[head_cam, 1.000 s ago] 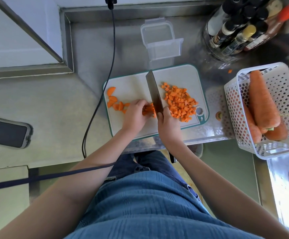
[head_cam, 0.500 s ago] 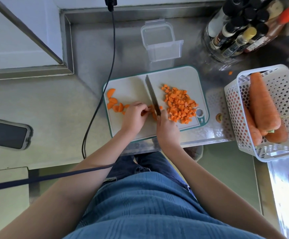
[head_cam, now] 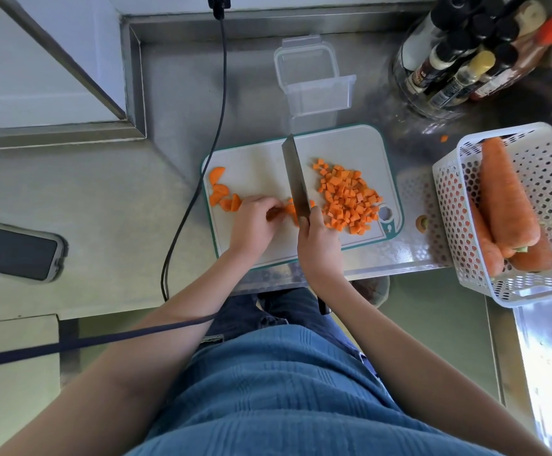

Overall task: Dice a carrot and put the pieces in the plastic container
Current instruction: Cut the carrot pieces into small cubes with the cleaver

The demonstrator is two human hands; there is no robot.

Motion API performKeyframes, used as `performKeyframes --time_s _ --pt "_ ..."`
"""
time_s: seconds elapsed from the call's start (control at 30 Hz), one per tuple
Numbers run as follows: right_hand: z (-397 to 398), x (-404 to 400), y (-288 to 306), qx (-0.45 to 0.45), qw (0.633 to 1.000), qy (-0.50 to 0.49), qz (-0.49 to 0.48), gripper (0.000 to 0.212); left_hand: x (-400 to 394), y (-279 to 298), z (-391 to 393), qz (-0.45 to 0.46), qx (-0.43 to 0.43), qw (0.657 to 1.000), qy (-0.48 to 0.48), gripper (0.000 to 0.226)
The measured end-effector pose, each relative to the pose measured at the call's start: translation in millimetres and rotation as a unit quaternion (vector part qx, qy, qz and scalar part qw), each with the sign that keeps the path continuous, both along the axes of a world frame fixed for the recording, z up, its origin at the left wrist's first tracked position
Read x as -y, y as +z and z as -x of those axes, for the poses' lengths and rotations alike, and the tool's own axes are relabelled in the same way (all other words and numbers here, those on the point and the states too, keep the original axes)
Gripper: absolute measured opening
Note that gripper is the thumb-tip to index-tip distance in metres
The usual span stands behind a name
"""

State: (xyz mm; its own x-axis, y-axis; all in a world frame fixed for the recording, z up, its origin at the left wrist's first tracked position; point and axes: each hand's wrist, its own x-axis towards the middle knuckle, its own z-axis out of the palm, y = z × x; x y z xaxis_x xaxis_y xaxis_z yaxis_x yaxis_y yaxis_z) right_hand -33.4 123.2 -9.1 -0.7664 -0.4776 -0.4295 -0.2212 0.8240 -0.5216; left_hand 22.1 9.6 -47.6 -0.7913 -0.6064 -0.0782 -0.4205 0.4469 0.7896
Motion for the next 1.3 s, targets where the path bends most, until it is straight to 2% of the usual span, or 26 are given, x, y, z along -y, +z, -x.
performKeyframes --time_s 0.13,0.27,0.47,0.57,0.67,0.77,0.87,1.17,1.3 --pt "-3.7 1.6 -9.2 -0.010 0.999 0.024 -0.048 0.024 0.2 -0.4 -0.2 0.038 0.023 0.999 -0.017 0.001" --pt "-5.9 5.9 -10.3 -0.012 0.995 0.036 -0.090 0.021 1.8 -1.6 3.0 0.040 0.033 0.999 -0.017 0.003" --pt "5.0 5.7 -8.6 -0.034 0.994 0.054 -0.092 0.035 0.4 -1.6 7.0 0.030 0.031 0.999 -0.007 0.003" --pt "4.4 -1.5 -0.2 -0.070 0.991 0.064 -0.091 0.030 -0.5 -0.2 6.8 0.010 0.026 1.000 0.001 0.002" --pt "0.0 -2.7 7.3 -0.058 0.996 0.031 -0.057 0.026 -1.2 6.0 1.9 -0.015 0.000 1.000 0.015 0.011" --pt "-4.7 1.7 5.1 -0.049 0.998 0.031 -0.040 0.029 0.7 5.6 -12.1 0.024 0.011 1.000 0.016 0.020" --pt "-8.1 3.1 1.5 -0.034 0.998 0.034 -0.036 0.031 3.1 -3.2 -23.9 0.054 0.045 0.997 -0.016 0.016" --pt "-7.2 8.6 -8.1 -0.021 0.994 0.063 -0.084 0.028 -1.4 -1.2 -19.7 0.074 0.065 0.995 -0.032 0.014" --pt "1.5 8.7 -7.1 -0.029 0.995 0.046 -0.082 0.022 -0.8 2.7 -14.8 0.074 0.065 0.994 -0.042 0.012"
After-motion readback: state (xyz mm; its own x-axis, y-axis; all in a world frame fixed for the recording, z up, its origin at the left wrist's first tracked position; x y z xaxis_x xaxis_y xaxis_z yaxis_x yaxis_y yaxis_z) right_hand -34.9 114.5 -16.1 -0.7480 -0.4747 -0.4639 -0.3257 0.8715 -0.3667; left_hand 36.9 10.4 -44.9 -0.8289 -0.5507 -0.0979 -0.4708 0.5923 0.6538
